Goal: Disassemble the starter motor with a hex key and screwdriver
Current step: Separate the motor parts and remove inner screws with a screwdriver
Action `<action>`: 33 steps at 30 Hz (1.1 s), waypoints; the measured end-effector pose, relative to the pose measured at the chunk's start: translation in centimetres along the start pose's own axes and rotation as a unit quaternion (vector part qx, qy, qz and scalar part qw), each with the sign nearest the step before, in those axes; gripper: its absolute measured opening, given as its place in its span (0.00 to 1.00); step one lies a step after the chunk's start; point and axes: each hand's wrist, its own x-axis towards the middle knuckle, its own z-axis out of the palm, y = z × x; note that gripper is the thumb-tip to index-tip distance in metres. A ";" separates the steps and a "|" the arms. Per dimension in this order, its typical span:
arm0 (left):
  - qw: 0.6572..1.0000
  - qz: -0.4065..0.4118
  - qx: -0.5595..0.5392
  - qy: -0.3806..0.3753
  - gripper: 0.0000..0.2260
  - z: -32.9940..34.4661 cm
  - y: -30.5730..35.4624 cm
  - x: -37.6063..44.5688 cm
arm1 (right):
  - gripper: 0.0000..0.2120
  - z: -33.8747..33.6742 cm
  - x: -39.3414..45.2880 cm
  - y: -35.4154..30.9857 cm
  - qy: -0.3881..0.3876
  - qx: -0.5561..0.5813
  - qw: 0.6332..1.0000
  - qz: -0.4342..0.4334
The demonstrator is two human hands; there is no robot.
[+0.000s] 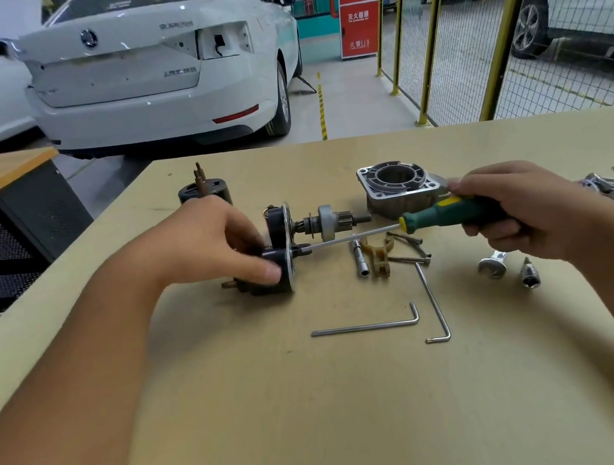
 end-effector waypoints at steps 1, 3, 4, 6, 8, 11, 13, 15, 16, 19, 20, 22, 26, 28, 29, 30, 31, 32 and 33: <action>0.999 0.007 0.040 -0.005 0.26 0.2 -0.2 -0.3 | 0.13 0.1 0.1 0.0 -0.001 0.006 1.000 0.000; 0.996 0.029 0.078 0.032 0.28 1.2 -0.8 -0.5 | 0.12 0.1 0.1 0.1 -0.008 0.018 1.000 0.003; 0.996 0.040 0.067 0.051 0.28 1.6 -1.1 -0.6 | 0.12 0.1 0.1 0.0 -0.013 0.022 1.000 0.005; 0.996 0.055 0.017 0.065 0.25 2.2 -1.7 -0.6 | 0.12 0.1 0.1 0.0 -0.016 0.033 0.999 0.008; 0.996 0.065 -0.029 0.056 0.22 2.3 -2.3 -0.5 | 0.13 0.2 0.1 0.0 -0.012 0.044 0.999 0.010; 0.994 0.069 -0.084 0.030 0.24 2.8 -2.7 -0.3 | 0.15 0.5 -0.1 0.1 0.001 0.032 0.999 0.032; 0.990 0.073 -0.116 0.021 0.25 3.1 -2.8 -0.3 | 0.19 0.6 -0.3 0.1 0.015 -0.006 0.998 0.063; 0.987 0.080 -0.139 0.018 0.23 3.2 -3.1 -0.2 | 0.21 0.6 -0.4 0.1 0.014 -0.032 0.997 0.073; 0.985 0.084 -0.147 0.016 0.22 3.2 -3.2 -0.1 | 0.21 0.6 -0.4 0.1 0.009 -0.030 0.997 0.066; 0.982 0.088 -0.164 0.014 0.22 3.3 -3.4 0.0 | 0.16 0.9 -0.4 0.1 0.011 -0.006 1.000 0.027; 0.982 0.087 -0.169 0.016 0.22 3.4 -3.4 0.0 | 0.14 1.0 -0.4 0.1 0.013 0.000 1.000 0.016; 0.980 0.087 -0.178 0.018 0.23 3.5 -3.5 0.0 | 0.13 1.0 -0.3 0.2 0.010 0.021 1.000 -0.017; 0.978 0.083 -0.191 0.022 0.25 3.6 -3.5 0.2 | 0.15 0.6 0.0 0.3 0.003 0.064 0.994 -0.085; 0.977 0.081 -0.195 0.024 0.26 3.6 -3.5 0.2 | 0.13 0.4 0.1 0.3 -0.010 0.070 0.993 -0.092; 0.977 0.079 -0.196 0.025 0.26 3.6 -3.5 0.2 | 0.14 0.3 0.1 0.4 -0.013 0.065 0.994 -0.091; 0.977 0.078 -0.197 0.025 0.26 3.6 -3.5 0.1 | 0.15 0.2 0.1 0.4 -0.013 0.057 0.995 -0.086; 0.977 0.077 -0.198 0.025 0.26 3.6 -3.5 0.2 | 0.16 0.1 0.1 0.5 -0.013 0.050 0.996 -0.078; 0.977 0.078 -0.198 0.024 0.26 3.6 -3.5 0.2 | 0.15 0.1 0.0 0.5 -0.017 0.043 0.997 -0.066; 0.977 0.078 -0.197 0.023 0.26 3.6 -3.5 0.2 | 0.14 0.1 -0.1 0.4 -0.023 0.027 0.998 -0.051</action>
